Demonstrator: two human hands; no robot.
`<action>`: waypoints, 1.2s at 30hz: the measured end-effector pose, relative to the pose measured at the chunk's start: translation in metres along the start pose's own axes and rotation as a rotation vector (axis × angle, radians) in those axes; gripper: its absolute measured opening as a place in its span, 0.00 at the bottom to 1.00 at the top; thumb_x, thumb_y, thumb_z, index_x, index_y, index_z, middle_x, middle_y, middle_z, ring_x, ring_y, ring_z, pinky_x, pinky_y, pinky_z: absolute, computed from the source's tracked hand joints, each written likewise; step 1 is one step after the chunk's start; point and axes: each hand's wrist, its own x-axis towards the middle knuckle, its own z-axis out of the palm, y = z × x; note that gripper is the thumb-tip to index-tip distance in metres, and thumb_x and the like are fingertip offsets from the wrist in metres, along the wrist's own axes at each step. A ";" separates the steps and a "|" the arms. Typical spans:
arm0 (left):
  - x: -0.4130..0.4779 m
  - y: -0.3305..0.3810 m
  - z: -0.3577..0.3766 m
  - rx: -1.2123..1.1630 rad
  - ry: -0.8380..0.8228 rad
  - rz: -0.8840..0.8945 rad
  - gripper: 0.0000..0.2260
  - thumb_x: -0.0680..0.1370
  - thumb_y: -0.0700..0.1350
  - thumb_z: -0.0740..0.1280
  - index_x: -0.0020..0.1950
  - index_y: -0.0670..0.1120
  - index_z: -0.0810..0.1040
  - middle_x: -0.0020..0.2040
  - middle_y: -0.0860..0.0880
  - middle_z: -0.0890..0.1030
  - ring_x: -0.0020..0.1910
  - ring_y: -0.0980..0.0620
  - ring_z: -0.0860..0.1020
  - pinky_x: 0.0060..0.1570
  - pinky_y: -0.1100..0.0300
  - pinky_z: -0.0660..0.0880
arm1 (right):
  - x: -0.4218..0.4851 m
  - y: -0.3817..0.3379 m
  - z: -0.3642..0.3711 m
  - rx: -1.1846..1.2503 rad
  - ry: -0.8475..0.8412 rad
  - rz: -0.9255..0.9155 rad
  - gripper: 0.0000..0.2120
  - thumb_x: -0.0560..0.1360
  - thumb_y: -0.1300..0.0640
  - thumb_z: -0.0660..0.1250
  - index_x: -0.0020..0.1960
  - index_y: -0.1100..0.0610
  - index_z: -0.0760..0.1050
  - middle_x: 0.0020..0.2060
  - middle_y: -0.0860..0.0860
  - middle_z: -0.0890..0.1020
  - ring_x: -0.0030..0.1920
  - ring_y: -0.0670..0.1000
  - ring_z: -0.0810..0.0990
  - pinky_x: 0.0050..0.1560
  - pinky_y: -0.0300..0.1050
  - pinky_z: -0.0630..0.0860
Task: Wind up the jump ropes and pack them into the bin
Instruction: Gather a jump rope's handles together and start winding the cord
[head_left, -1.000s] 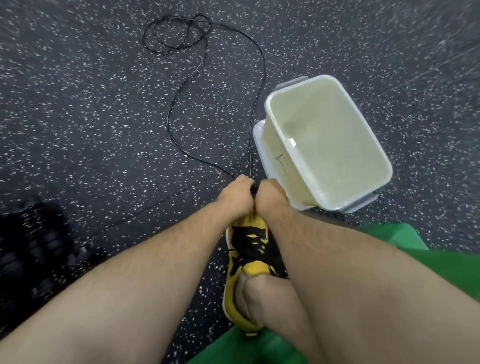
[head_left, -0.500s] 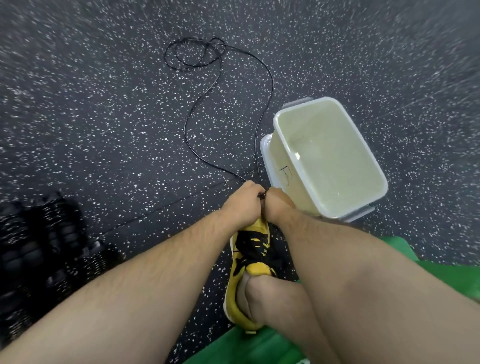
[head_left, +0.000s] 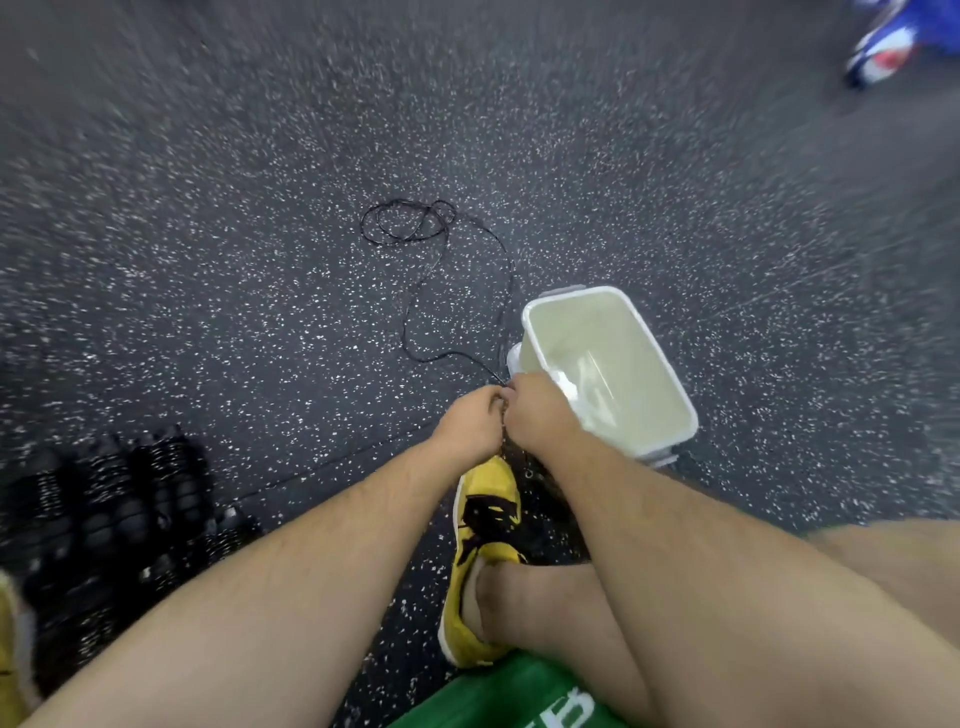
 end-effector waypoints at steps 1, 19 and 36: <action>-0.007 0.009 -0.009 -0.034 0.022 0.010 0.14 0.85 0.41 0.55 0.60 0.46 0.80 0.55 0.46 0.83 0.52 0.46 0.79 0.44 0.58 0.67 | -0.006 -0.008 -0.014 0.053 0.023 -0.011 0.09 0.78 0.60 0.60 0.47 0.63 0.77 0.47 0.62 0.80 0.50 0.61 0.78 0.49 0.49 0.73; -0.207 0.108 -0.259 -0.207 0.376 0.286 0.10 0.84 0.42 0.64 0.47 0.39 0.79 0.41 0.45 0.87 0.45 0.39 0.85 0.53 0.41 0.81 | -0.107 -0.238 -0.206 0.678 0.091 -0.321 0.13 0.79 0.53 0.65 0.43 0.61 0.80 0.33 0.55 0.82 0.34 0.53 0.76 0.37 0.47 0.73; -0.254 0.046 -0.369 -0.367 0.508 0.269 0.06 0.82 0.37 0.68 0.53 0.35 0.82 0.46 0.41 0.86 0.47 0.43 0.86 0.51 0.51 0.83 | -0.101 -0.363 -0.176 1.016 -0.098 -0.484 0.12 0.78 0.55 0.69 0.51 0.64 0.83 0.32 0.50 0.79 0.32 0.47 0.74 0.35 0.40 0.71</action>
